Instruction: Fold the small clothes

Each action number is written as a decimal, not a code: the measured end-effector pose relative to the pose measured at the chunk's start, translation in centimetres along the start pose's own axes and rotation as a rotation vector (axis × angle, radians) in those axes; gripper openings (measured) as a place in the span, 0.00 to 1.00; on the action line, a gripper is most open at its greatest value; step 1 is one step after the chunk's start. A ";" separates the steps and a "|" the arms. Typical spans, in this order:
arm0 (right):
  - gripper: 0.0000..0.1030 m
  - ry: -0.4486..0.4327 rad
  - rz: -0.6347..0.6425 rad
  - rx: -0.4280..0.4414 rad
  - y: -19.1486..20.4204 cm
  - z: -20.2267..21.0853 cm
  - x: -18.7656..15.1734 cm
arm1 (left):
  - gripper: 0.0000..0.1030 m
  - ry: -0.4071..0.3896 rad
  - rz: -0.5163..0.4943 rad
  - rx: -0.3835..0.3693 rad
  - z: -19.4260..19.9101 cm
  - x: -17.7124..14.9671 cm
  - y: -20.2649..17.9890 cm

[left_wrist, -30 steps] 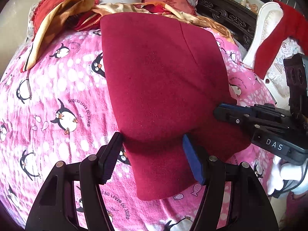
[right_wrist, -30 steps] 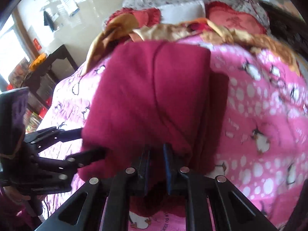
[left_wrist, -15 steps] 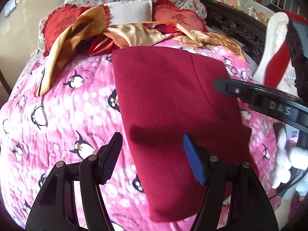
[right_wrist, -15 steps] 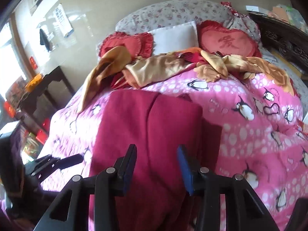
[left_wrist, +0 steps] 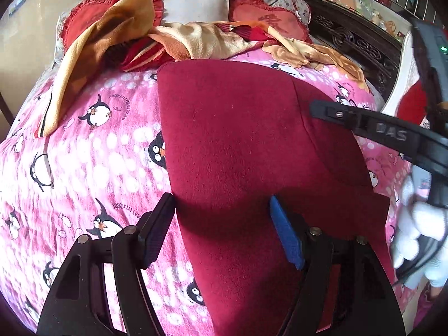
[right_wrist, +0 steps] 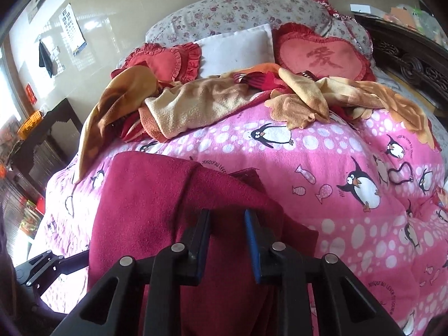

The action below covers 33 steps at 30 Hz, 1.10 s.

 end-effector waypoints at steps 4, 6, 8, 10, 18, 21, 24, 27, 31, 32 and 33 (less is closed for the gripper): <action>0.25 -0.005 -0.030 0.036 0.7 2.6 -0.8 | 0.69 -0.003 0.000 0.004 0.0 0.0 0.1; 0.30 -0.014 -0.015 0.043 1.4 4.3 -2.1 | 0.69 -0.004 -0.001 0.009 0.0 -0.1 0.1; 0.33 0.001 -0.002 0.024 1.5 4.9 -3.5 | 0.70 -0.004 -0.002 0.017 0.1 -0.2 0.1; 0.34 0.021 0.025 -0.026 1.1 5.0 -5.4 | 0.80 -0.001 0.006 0.029 0.0 -0.4 0.2; 0.40 0.026 -0.071 0.014 -1.4 4.8 -7.5 | 0.81 0.039 0.043 -0.004 0.0 -1.1 0.7; 0.51 -0.008 -0.073 0.016 -1.9 5.7 -7.2 | 0.81 0.066 0.081 -0.061 0.1 -1.2 1.1; 0.65 -0.006 -0.133 0.065 -3.0 5.7 -7.5 | 0.81 0.079 0.138 -0.117 -0.2 -1.3 1.5; 0.66 -0.001 -0.178 0.118 -3.8 4.9 -7.5 | 0.81 0.099 0.180 -0.165 -0.7 -1.6 1.6; 0.66 0.014 -0.222 0.218 -3.6 3.7 -7.3 | 0.81 0.094 0.168 -0.186 -0.8 -1.6 1.0; 0.66 0.018 -0.220 0.236 -3.3 3.3 -7.1 | 0.81 0.094 0.164 -0.189 -0.8 -1.6 0.9; 0.66 0.024 -0.218 0.245 -3.1 3.0 -7.1 | 0.81 0.096 0.161 -0.193 -0.9 -1.6 0.8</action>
Point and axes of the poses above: each gripper's, at about its wrist camera, not at the fingertips, and z roughly against the way its jaws point, y to its left, x to its top, the point moved 10 cm from there along -z, roughly the way its jaws point, and after that the axes turned 1 degree about x, right-handed, at the moved point
